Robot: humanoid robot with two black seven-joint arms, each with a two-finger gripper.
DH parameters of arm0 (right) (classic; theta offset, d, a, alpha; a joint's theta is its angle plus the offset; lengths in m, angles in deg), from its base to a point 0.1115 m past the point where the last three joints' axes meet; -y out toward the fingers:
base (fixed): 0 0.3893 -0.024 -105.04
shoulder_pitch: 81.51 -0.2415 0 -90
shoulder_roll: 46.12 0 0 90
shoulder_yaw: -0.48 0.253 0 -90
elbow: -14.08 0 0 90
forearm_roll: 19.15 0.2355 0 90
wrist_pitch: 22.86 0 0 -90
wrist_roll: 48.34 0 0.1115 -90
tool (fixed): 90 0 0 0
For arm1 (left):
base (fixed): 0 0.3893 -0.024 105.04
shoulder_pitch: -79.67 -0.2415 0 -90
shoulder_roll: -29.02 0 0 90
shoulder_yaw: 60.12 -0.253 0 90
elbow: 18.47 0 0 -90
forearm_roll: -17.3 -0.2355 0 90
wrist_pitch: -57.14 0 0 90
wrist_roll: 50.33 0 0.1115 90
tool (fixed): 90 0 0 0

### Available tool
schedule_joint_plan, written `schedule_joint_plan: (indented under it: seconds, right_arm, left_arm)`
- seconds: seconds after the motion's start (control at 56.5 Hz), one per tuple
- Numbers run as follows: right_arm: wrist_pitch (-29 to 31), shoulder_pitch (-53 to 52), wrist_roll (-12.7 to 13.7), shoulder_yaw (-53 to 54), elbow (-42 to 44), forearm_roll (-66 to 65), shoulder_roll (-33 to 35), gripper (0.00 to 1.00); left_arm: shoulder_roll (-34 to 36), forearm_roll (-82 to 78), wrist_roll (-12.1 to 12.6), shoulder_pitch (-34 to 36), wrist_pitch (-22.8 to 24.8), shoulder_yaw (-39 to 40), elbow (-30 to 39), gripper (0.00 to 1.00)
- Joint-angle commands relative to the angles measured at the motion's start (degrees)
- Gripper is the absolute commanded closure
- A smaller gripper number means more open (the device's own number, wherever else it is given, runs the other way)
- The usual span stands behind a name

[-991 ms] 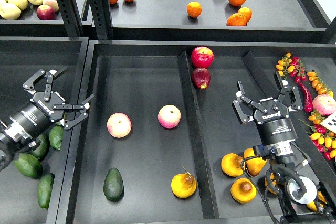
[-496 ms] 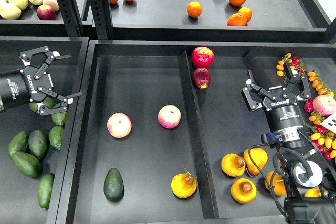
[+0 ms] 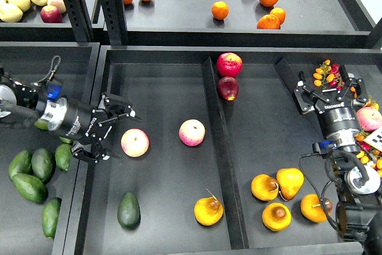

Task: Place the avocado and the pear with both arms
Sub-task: 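Move the left gripper over the dark green avocado in the middle compartment, then lower the left gripper and close it around the avocado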

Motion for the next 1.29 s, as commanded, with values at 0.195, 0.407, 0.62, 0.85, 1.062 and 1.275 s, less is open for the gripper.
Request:
schedule_joint_plan:
  seconds: [0.195,0.407,0.62,0.85,1.062,1.275]
  right_arm:
    - [0.0,-0.9,0.0,0.0,1.0,1.1,1.9,0.0]
    - [0.0,-1.6,-0.1,0.0,3.2,1.1,2.2,0.0]
    - [0.0,-1.8,0.0,-0.1,4.0,1.1,2.7,0.0]
    - [0.0,-1.7,-0.1,-0.1,4.0,1.1,2.7,0.0]
    - [0.1,-1.5,-0.1,-0.1,3.8,1.2,2.6,0.0]
    - [0.5,-1.4,-0.2,-0.1,3.6,1.2,2.4,0.0]
  left_arm:
    - [-3.0,-6.3,0.0,0.2,0.0,-2.4,-0.1,0.0]
    - [-4.4,-12.6,0.0,-0.1,0.0,-5.2,-0.1,0.0]
    - [-7.7,-18.1,0.0,0.0,0.0,-6.3,-0.8,0.0]
    - [-12.5,-18.4,0.0,-0.1,0.0,-8.8,-2.3,0.0]
    - [-13.8,-21.8,0.0,-2.2,0.0,-11.0,-4.1,0.0]
    - [-19.1,-25.2,0.0,-4.8,0.0,-11.1,-13.0,0.0]
